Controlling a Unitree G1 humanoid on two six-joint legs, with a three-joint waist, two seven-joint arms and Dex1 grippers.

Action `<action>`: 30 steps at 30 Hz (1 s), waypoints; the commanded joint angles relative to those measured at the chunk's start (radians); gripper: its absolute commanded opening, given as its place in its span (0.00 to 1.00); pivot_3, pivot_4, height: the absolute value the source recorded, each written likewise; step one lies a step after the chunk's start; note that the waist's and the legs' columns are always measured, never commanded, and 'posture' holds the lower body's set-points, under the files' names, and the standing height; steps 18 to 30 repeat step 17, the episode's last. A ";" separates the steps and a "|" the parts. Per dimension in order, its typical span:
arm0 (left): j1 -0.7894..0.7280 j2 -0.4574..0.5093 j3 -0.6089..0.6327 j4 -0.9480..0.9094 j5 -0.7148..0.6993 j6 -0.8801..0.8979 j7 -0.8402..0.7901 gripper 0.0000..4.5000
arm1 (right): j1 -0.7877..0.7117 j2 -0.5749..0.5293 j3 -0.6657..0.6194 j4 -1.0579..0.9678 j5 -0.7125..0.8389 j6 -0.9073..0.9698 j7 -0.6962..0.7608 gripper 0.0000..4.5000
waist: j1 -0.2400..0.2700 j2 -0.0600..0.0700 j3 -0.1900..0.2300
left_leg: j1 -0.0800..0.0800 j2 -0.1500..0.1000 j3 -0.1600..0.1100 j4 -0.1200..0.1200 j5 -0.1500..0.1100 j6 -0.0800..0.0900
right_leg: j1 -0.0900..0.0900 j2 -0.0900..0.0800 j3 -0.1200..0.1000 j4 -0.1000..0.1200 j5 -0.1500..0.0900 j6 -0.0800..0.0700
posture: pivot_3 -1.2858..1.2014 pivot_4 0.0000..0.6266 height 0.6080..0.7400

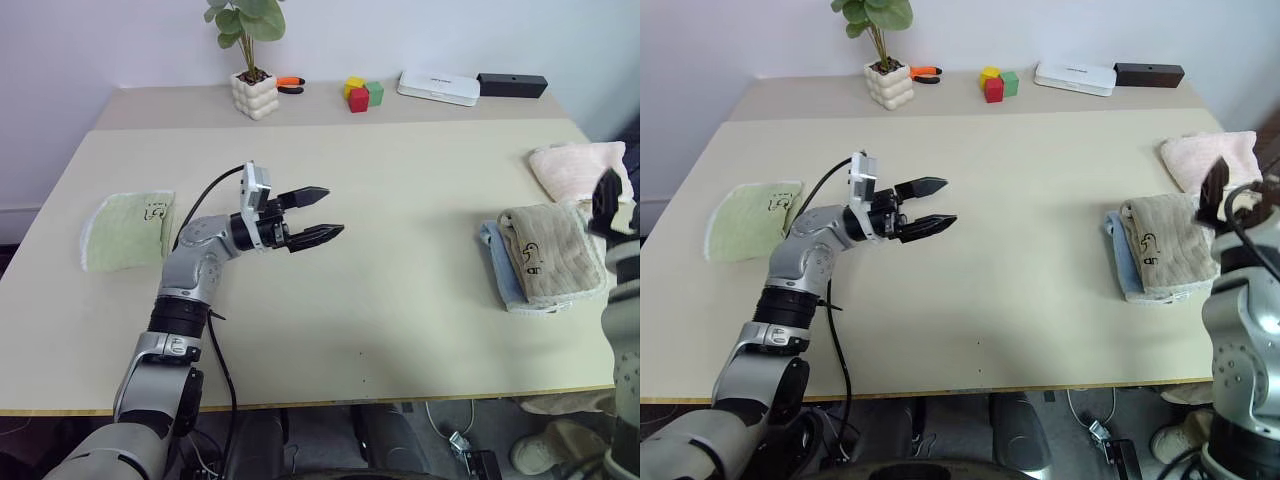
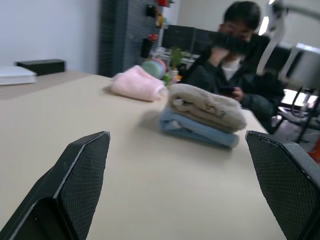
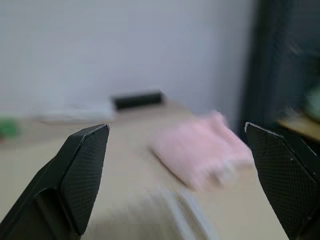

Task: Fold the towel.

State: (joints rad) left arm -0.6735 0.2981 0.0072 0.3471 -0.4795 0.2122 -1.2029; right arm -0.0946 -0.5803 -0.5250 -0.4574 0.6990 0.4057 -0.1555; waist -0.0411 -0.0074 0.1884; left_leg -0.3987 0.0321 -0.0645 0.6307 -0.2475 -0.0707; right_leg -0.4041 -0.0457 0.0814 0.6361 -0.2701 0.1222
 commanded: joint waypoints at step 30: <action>0.274 0.214 0.061 -0.221 0.107 -0.234 0.076 1.00 | -0.007 -0.227 0.391 -0.003 -0.021 -0.023 0.986 0.98 | 0.003 -0.001 0.000 | 0.000 0.000 0.000 0.002 0.000 0.001 | 0.001 -0.001 -0.001 0.000 0.000 0.000 | 0.52 0.24 1.00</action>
